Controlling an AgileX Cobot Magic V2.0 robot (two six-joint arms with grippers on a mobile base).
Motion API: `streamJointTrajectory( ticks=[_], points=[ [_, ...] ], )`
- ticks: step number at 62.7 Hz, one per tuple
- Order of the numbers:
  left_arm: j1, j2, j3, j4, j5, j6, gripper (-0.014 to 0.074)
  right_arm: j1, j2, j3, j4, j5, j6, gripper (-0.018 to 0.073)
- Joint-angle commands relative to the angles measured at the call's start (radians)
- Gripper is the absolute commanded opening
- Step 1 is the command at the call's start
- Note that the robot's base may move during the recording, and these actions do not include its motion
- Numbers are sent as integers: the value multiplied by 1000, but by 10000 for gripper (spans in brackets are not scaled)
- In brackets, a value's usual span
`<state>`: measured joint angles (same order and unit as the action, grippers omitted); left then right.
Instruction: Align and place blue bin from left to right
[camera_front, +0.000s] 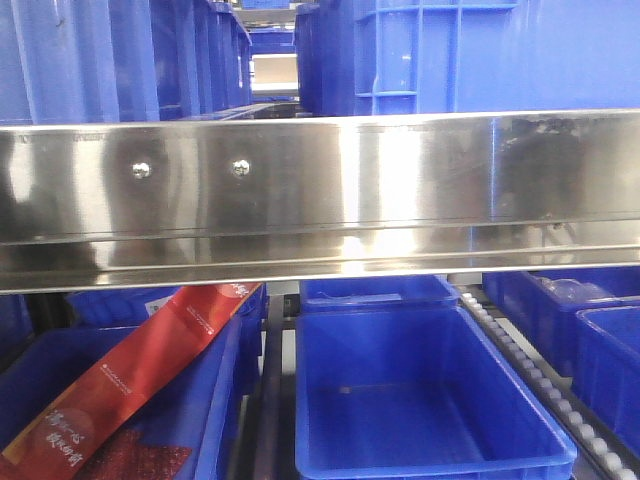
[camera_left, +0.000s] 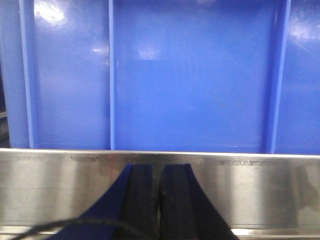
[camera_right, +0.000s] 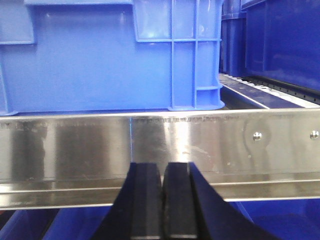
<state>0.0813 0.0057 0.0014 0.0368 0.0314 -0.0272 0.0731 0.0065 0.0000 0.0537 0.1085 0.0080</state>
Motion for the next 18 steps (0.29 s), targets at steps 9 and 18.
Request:
streamJointTrajectory(
  ticks=[9,18],
  points=[
    [6,-6,-1,-6,-19,2,14,-3,-7,0,2,-12,-8,-71],
    [6,-6,-1,-6,-19,2,14,-3,-7,0,2,-12,-8,-71]
  ],
)
